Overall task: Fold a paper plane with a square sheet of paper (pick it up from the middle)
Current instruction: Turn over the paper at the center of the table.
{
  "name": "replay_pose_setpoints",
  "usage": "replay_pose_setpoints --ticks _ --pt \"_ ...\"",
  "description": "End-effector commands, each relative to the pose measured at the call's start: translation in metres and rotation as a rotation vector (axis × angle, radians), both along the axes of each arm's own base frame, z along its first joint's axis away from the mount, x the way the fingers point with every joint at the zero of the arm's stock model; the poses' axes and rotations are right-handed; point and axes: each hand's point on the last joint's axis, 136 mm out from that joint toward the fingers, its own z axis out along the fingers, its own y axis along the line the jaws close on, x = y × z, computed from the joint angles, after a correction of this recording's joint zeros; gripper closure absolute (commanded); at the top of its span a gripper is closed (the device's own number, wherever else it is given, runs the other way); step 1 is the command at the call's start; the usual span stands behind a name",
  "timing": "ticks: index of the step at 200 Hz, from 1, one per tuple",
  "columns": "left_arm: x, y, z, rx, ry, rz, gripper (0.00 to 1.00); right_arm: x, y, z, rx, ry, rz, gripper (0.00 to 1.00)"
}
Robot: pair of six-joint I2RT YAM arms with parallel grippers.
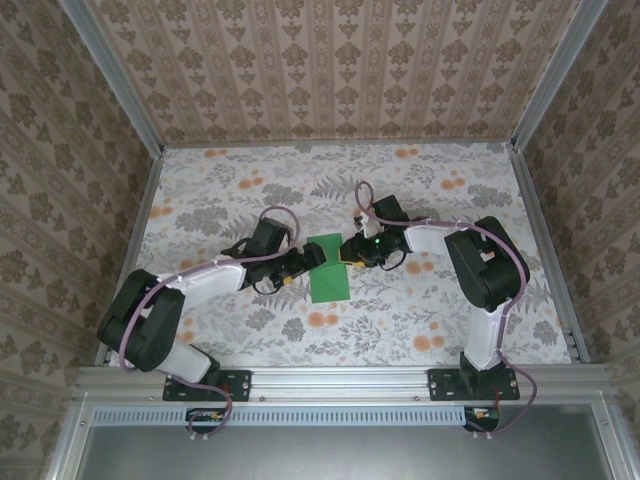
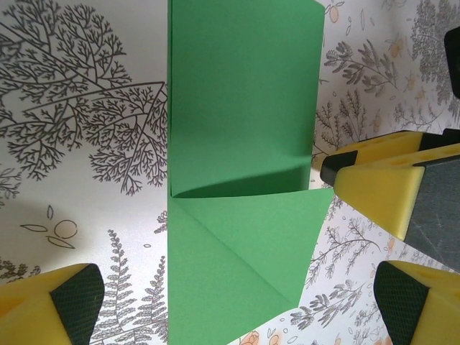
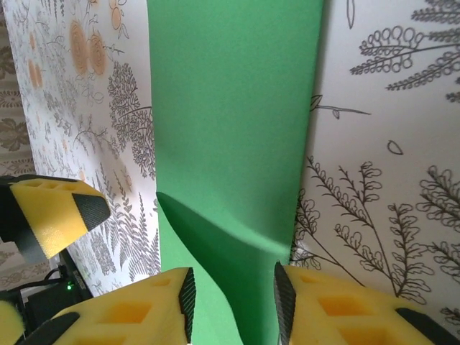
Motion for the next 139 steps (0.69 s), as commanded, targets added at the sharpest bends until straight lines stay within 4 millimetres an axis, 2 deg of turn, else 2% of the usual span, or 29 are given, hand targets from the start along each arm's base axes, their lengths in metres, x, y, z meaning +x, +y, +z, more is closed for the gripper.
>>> replay_pose_setpoints --ticks 1,53,90,107,139 --pt "0.005 -0.013 0.01 -0.037 -0.033 -0.039 0.0 -0.003 0.009 0.007 0.056 -0.007 0.054 0.64" --pt "0.007 -0.02 0.012 -0.069 -0.047 -0.049 0.0 -0.017 0.019 0.005 0.064 0.019 0.148 0.67" --pt "0.006 -0.021 0.009 -0.077 -0.038 -0.053 0.0 -0.017 0.021 0.001 0.068 0.021 0.16 0.78" --pt "0.005 -0.021 0.007 -0.083 -0.032 -0.05 0.0 -0.014 0.019 0.0 0.055 0.014 0.147 0.88" --pt "0.004 -0.026 0.006 -0.106 -0.027 -0.062 0.0 -0.007 0.014 0.004 0.093 0.01 0.104 0.92"
